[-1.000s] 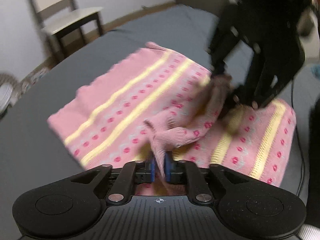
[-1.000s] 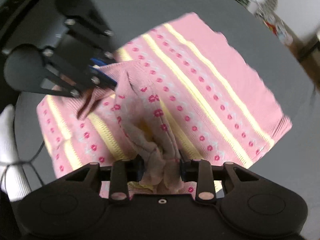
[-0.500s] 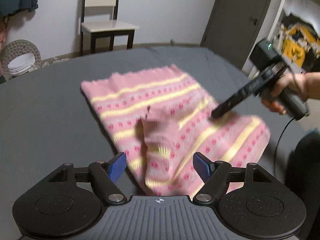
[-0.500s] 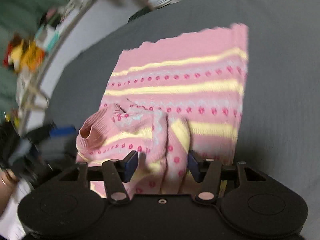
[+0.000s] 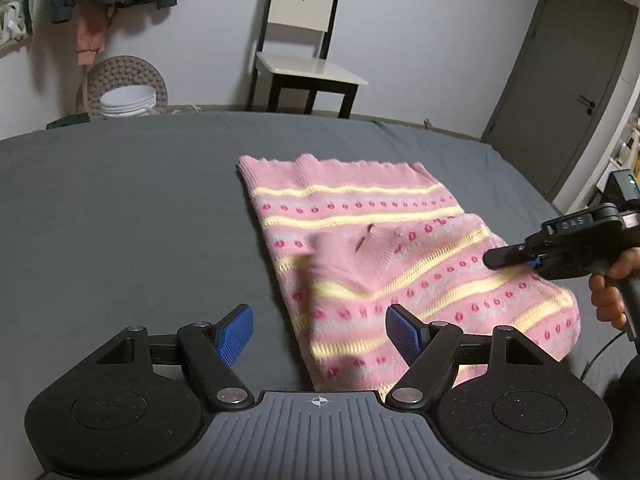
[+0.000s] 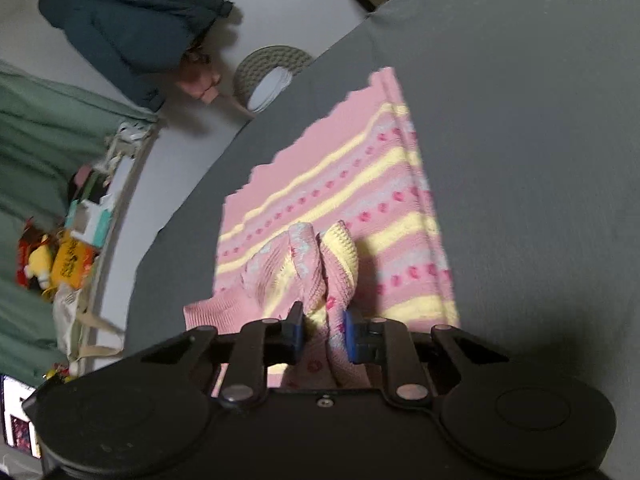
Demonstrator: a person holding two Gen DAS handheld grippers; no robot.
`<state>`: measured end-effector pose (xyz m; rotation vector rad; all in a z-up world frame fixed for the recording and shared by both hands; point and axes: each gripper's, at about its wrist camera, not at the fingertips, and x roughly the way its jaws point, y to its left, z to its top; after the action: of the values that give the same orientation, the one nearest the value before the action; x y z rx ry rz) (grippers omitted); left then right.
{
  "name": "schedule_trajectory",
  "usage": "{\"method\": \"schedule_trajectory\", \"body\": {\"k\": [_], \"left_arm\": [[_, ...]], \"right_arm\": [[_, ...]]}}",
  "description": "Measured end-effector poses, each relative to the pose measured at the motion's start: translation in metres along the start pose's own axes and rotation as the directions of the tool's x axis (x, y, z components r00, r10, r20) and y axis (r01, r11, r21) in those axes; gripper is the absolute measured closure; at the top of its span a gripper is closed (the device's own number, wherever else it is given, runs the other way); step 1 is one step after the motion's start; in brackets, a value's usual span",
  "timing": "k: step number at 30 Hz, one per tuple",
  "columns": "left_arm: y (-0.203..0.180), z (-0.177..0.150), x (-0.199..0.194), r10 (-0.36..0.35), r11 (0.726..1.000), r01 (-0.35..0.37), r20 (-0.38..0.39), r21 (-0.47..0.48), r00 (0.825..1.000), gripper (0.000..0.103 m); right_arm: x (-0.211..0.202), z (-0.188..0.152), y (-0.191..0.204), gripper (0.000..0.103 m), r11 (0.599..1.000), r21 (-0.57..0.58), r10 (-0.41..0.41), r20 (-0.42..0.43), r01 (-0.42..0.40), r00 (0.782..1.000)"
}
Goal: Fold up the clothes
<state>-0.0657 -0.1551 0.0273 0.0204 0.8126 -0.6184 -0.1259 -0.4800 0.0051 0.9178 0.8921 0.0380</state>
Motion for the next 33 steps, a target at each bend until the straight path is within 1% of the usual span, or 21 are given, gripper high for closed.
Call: {"method": "schedule_trajectory", "body": {"k": [2, 3, 4, 5, 6, 8, 10, 12, 15, 16, 18, 20, 22, 25, 26, 27, 31, 32, 33], "left_arm": [[-0.002, -0.001, 0.006, 0.022, 1.000, -0.022, -0.023, 0.012, 0.999, 0.029], [-0.003, -0.001, 0.008, 0.029, 0.999, -0.029, -0.027, 0.017, 0.999, 0.029], [-0.002, -0.001, 0.008, 0.023, 1.000, -0.023, -0.026, 0.003, 0.999, 0.029], [-0.001, -0.001, 0.009, 0.016, 1.000, -0.017, -0.024, -0.013, 1.000, 0.029], [0.000, -0.001, 0.009, 0.009, 1.000, -0.010, -0.023, -0.028, 1.000, 0.029], [0.003, -0.002, 0.004, -0.023, 0.996, 0.023, -0.008, -0.082, 1.000, 0.029], [0.002, -0.005, 0.000, -0.046, 0.993, 0.046, 0.005, -0.109, 0.999, 0.029], [-0.002, -0.007, -0.006, -0.069, 0.991, 0.071, 0.021, -0.116, 0.997, 0.029], [-0.012, -0.011, -0.016, -0.104, 0.989, 0.107, 0.039, -0.099, 0.994, 0.029], [-0.016, -0.013, -0.017, -0.109, 0.990, 0.111, 0.037, -0.090, 0.993, 0.029], [-0.024, -0.017, -0.019, -0.109, 0.992, 0.111, 0.029, -0.063, 0.994, 0.029], [-0.032, -0.021, -0.020, -0.099, 0.995, 0.100, 0.019, -0.027, 0.995, 0.029], [-0.040, -0.025, -0.023, -0.084, 0.996, 0.084, 0.021, 0.019, 0.996, 0.029], [-0.047, -0.028, -0.025, -0.101, 0.993, 0.098, 0.029, 0.068, 0.995, 0.029], [-0.050, -0.030, -0.026, -0.106, 0.991, 0.103, 0.032, 0.083, 0.994, 0.029], [-0.053, -0.030, -0.023, -0.107, 0.990, 0.104, 0.022, 0.094, 0.994, 0.029], [-0.065, -0.033, -0.015, -0.105, 0.985, 0.107, -0.022, 0.137, 0.994, 0.029], [-0.068, -0.034, -0.012, -0.105, 0.983, 0.108, -0.033, 0.148, 0.994, 0.029], [-0.071, -0.035, -0.010, -0.104, 0.981, 0.109, -0.044, 0.158, 0.994, 0.029]], "right_arm": [[0.011, -0.002, -0.006, 0.083, 0.999, 0.034, -0.029, -0.014, 0.029, 0.999], [0.013, -0.003, -0.009, 0.080, 0.998, 0.063, -0.020, -0.013, 0.020, 1.000], [0.013, -0.003, -0.011, 0.077, 0.996, 0.094, -0.001, -0.008, 0.001, 1.000], [0.013, -0.003, -0.014, 0.068, 0.992, 0.124, 0.018, -0.001, -0.018, 1.000], [0.014, -0.002, -0.014, 0.061, 0.990, 0.139, 0.035, 0.003, -0.035, 0.999], [0.015, -0.001, -0.012, 0.058, 0.993, 0.112, 0.040, 0.014, -0.041, 0.999], [0.017, 0.003, -0.009, 0.058, 0.997, 0.073, 0.036, 0.034, -0.038, 0.999], [0.021, 0.008, -0.008, 0.057, 0.997, 0.054, 0.048, 0.055, -0.051, 0.997], [0.029, 0.014, -0.005, 0.059, 0.998, -0.019, 0.053, 0.056, -0.052, 0.997], [0.029, 0.015, -0.004, 0.060, 0.998, -0.043, 0.049, 0.052, -0.047, 0.997], [0.027, 0.015, 0.000, 0.079, 0.996, -0.088, 0.032, 0.043, -0.028, 0.999], [0.021, 0.013, 0.007, 0.081, 0.989, -0.145, 0.021, 0.051, -0.014, 0.998], [0.009, 0.009, 0.018, 0.081, 0.979, -0.205, 0.037, 0.086, -0.018, 0.996], [-0.013, -0.001, 0.029, 0.082, 0.968, -0.243, 0.107, 0.149, -0.068, 0.983], [-0.017, -0.003, 0.031, 0.082, 0.967, -0.243, 0.116, 0.165, -0.073, 0.979], [-0.015, -0.003, 0.028, 0.082, 0.973, -0.225, 0.097, 0.169, -0.058, 0.981], [0.009, 0.003, 0.012, 0.081, 0.989, -0.143, -0.022, 0.138, 0.042, 0.990], [0.014, 0.004, 0.009, 0.078, 0.990, -0.127, -0.043, 0.127, 0.059, 0.991], [0.017, 0.005, 0.006, 0.072, 0.992, -0.108, -0.051, 0.116, 0.064, 0.992]]}}
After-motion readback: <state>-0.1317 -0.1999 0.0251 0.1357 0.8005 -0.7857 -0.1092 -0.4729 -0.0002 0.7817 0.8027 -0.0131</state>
